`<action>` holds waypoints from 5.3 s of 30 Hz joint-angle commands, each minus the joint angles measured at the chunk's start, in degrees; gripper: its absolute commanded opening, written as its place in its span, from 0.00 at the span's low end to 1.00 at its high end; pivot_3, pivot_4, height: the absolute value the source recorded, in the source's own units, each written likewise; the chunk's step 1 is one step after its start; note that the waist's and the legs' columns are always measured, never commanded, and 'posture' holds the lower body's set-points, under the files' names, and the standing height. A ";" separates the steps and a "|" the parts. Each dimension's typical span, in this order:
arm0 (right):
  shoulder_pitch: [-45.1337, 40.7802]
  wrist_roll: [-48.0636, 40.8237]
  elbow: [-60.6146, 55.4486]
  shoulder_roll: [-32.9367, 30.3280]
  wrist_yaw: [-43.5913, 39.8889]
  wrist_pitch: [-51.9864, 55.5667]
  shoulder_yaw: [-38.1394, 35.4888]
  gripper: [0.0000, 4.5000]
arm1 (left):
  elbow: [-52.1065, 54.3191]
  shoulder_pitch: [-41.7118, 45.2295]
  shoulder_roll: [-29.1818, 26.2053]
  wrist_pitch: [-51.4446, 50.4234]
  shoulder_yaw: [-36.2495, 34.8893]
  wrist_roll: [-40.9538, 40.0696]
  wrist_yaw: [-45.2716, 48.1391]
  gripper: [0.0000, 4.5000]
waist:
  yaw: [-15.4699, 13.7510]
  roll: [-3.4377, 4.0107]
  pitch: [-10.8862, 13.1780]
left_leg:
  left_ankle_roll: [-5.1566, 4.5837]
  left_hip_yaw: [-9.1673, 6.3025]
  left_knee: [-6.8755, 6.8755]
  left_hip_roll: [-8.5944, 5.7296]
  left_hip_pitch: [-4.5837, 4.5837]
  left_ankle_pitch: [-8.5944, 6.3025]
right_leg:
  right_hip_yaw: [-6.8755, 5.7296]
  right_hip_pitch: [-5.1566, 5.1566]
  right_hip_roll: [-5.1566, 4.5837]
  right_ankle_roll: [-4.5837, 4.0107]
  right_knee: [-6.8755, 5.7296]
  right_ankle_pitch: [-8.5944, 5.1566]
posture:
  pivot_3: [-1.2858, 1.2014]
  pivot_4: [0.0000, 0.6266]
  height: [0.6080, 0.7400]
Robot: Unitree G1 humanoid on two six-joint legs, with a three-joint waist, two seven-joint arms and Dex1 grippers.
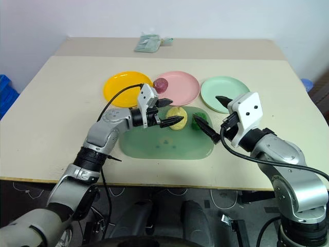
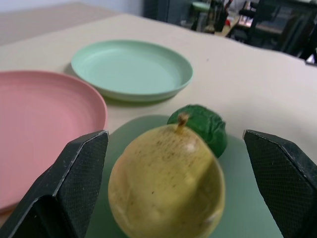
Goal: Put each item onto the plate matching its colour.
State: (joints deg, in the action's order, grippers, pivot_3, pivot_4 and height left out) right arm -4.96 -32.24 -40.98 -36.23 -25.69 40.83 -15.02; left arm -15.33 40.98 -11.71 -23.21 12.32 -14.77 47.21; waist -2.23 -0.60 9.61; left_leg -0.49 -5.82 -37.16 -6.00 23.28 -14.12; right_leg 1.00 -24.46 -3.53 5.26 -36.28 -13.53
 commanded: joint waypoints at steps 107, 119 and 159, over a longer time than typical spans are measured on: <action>-7.43 12.19 21.69 6.07 -4.40 -12.38 13.55 1.00 | 27.97 -29.46 -23.35 3.63 -22.33 -15.09 6.48 0.99 | 0.11 0.04 0.00 | -0.03 0.05 -0.05 -0.02 0.03 0.01 | 0.10 -0.05 -0.01 -0.07 0.07 0.27 | 0.52 0.24 1.00; -12.51 19.80 37.37 7.78 -6.19 -20.45 17.19 1.00 | 29.74 -32.79 -25.16 6.97 -23.27 -14.77 8.41 0.99 | 0.20 0.06 0.01 | -0.02 0.08 0.01 -0.02 0.01 0.02 | 0.11 -0.06 0.00 -0.06 0.09 0.28 | 0.52 0.24 1.00; -54.07 31.80 110.16 7.89 5.15 -52.30 10.20 0.98 | 33.23 -36.39 -17.32 9.26 -22.29 -7.99 -11.21 1.00 | 3.16 0.29 0.13 | 0.05 0.15 0.17 -0.02 -0.01 0.08 | 0.18 -0.12 0.04 0.06 0.09 0.37 | 0.52 0.24 1.00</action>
State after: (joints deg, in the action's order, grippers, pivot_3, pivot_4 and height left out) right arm -57.20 0.82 71.11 -27.70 -20.64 -9.88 -3.33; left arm 18.03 3.70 -29.49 -15.63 -10.08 -24.09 37.86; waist 0.93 -0.31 9.74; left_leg -0.43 -5.67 -36.99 -6.02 23.27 -14.04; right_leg 1.18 -24.57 -3.49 5.32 -36.19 -13.16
